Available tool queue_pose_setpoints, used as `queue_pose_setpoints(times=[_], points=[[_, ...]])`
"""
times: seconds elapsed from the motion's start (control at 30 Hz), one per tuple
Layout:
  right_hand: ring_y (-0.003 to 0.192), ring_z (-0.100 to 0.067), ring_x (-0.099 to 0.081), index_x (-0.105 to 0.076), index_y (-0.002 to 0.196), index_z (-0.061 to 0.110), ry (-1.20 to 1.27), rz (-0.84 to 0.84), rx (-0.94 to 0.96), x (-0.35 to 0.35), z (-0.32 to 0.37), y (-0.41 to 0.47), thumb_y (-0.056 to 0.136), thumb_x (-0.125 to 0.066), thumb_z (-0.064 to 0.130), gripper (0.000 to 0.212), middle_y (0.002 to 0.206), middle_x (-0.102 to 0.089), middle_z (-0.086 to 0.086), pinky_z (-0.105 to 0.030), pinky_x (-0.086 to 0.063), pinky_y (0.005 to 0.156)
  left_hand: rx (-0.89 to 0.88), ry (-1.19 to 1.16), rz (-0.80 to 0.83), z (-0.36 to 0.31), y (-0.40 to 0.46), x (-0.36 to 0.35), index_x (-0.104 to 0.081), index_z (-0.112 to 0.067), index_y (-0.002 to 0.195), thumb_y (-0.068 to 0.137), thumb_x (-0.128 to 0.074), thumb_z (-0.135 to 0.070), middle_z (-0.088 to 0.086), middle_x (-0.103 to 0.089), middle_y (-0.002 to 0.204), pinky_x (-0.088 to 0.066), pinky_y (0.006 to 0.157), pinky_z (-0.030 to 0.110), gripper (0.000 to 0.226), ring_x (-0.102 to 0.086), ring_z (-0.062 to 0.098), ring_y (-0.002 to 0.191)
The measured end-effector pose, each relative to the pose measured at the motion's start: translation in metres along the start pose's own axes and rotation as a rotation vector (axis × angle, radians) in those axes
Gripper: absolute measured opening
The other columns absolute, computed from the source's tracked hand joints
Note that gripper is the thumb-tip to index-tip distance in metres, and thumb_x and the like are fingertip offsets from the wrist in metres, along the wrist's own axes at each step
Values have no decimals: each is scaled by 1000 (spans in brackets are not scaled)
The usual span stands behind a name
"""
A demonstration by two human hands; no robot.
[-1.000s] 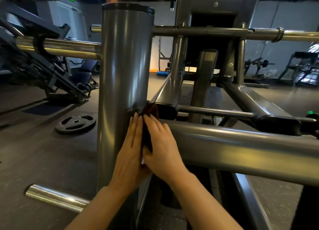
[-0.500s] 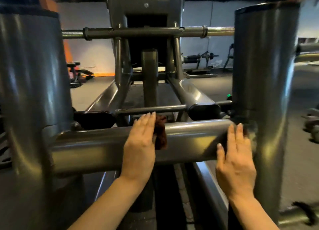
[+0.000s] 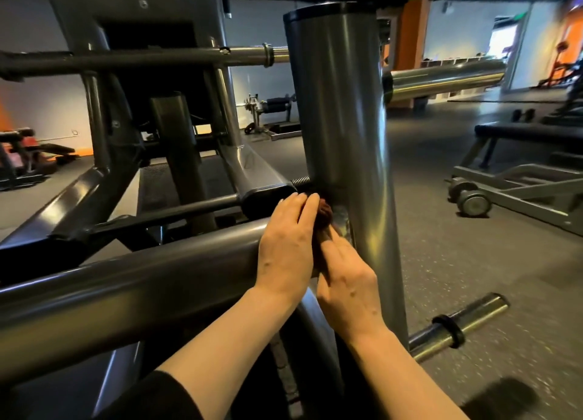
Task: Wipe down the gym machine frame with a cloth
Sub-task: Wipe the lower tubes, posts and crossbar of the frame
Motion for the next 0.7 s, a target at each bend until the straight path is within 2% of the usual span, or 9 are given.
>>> queue_pose_setpoints(times=[0.13, 0.23, 0.3, 0.4, 0.47, 0.53, 0.6, 0.63, 0.7], points=[[115, -20, -60, -57, 133, 14, 73, 25, -73, 10, 3, 4, 78, -45, 10, 57, 130, -62, -2, -30, -51, 93, -69, -47, 26, -2, -3, -2, -58, -9, 129, 80, -70, 1, 12, -58, 130, -41, 109, 42, 51, -51, 30, 127], [118, -15, -58, -48, 141, 17, 261, -63, -291, 22, -9, -9, 80, -49, 16, 61, 131, -61, -1, -35, -49, 100, -159, -114, 78, -5, -11, -7, -54, -7, 134, 73, -76, 0, 14, -53, 139, -28, 116, 44, 65, -43, 31, 135], [124, -11, -52, -43, 145, 22, 366, -148, -332, 26, -2, -18, 81, -57, 17, 65, 136, -53, 0, -39, -49, 101, -186, -174, 129, -5, -13, -5, -42, -8, 143, 77, -73, -2, 11, -42, 149, -15, 121, 39, 73, -30, 25, 144], [128, -6, -46, -50, 140, 24, 396, -223, -302, 19, 22, -13, 83, -59, 6, 60, 138, -49, -2, -25, -42, 107, -181, -379, 333, -2, -11, 3, -11, -15, 155, 78, -70, -3, 1, -23, 159, -2, 123, 33, 98, -14, 11, 148], [124, -6, -49, -57, 134, 21, 433, -259, -347, 14, 27, -3, 80, -61, -3, 60, 133, -51, -2, -22, -42, 105, -152, -506, 467, 1, -14, 13, 4, -26, 155, 78, -71, -2, -7, -13, 161, 4, 122, 29, 110, -7, 6, 148], [110, 0, -51, -64, 121, 14, 374, -307, -329, 15, 26, 7, 73, -63, -9, 53, 121, -55, -3, -16, -44, 95, -165, -349, 433, 13, -24, 25, 8, -28, 154, 74, -77, -11, -6, -1, 163, 6, 122, 41, 118, 7, 11, 149], [100, 0, -50, -66, 111, 11, 274, -325, -285, 19, 19, 11, 70, -62, -14, 48, 112, -56, -5, -10, -42, 88, -184, 85, 297, 37, -38, 34, 7, -24, 154, 64, -85, -34, 2, 7, 163, 11, 119, 51, 129, 15, 22, 149], [100, -5, -51, -66, 109, 11, 226, -326, -283, 21, 14, 10, 69, -59, -15, 48, 111, -55, -6, -11, -42, 88, -174, 266, 278, 47, -45, 36, 4, -19, 154, 59, -87, -39, 8, 4, 163, 10, 119, 50, 133, 12, 28, 149], [102, -18, -54, -65, 108, 11, 151, -353, -309, 21, 2, 0, 67, -54, -17, 51, 111, -53, -8, -19, -43, 90, -170, 431, 286, 58, -56, 31, -6, -9, 154, 53, -88, -31, 18, -11, 161, -2, 120, 46, 131, -5, 33, 149]])
Point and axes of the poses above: each hand's wrist, its own y-axis towards the middle knuckle, its own x-axis out of the back of the hand, z = x × y, the point moved 6 cm from there along y, towards the middle knuckle
